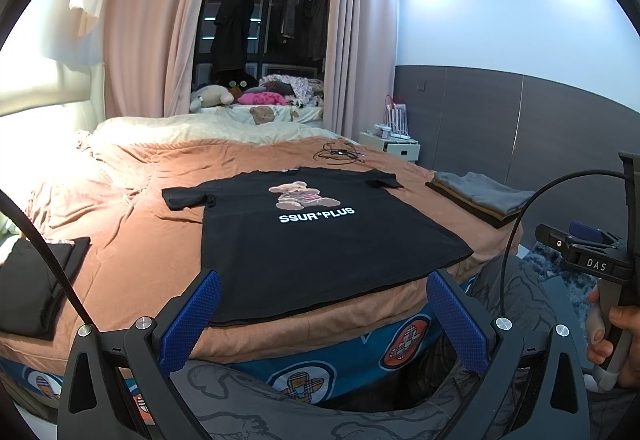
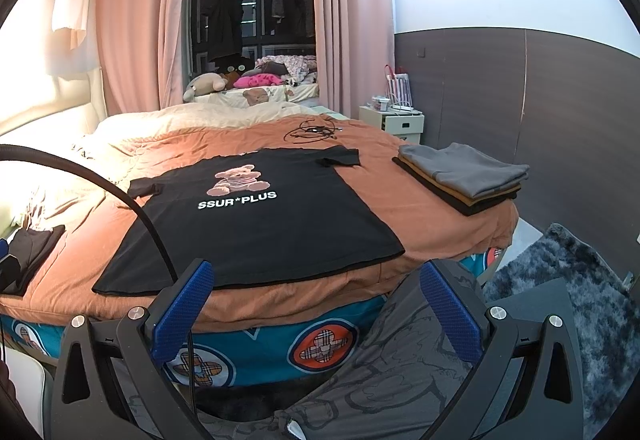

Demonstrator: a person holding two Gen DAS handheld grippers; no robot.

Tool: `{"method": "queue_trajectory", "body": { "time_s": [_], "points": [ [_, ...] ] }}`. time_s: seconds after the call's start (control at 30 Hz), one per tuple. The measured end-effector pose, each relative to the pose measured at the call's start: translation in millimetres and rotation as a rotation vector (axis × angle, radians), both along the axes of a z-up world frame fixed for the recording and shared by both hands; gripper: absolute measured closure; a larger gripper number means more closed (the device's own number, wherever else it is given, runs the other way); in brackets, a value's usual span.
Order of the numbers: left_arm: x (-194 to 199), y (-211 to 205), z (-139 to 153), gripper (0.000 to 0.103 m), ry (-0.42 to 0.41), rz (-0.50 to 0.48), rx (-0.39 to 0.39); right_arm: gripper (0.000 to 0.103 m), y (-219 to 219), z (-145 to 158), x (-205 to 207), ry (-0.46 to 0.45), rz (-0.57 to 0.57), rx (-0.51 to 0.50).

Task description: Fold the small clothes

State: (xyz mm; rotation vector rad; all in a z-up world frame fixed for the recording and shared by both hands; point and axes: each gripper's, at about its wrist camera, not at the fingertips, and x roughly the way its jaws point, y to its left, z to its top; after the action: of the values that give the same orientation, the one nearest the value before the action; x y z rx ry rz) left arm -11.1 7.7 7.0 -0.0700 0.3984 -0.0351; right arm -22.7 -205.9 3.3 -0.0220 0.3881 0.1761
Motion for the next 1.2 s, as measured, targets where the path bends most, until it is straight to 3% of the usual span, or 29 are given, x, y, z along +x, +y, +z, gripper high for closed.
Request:
{"method": "queue_trajectory", "body": {
  "time_s": [0.73,0.93,1.2],
  "points": [
    [7,5,-4,0.0,0.023,0.005,-0.022,0.0,-1,1,13,0.009,0.009,0.008],
    [33,24,-9,0.0,0.074,0.062,-0.063,0.0,7,7,46,0.023,0.034,0.029],
    [86,65,-15,0.002,0.127,0.164,-0.137,0.0,30,6,124,0.091,0.15,0.052]
  ]
}}
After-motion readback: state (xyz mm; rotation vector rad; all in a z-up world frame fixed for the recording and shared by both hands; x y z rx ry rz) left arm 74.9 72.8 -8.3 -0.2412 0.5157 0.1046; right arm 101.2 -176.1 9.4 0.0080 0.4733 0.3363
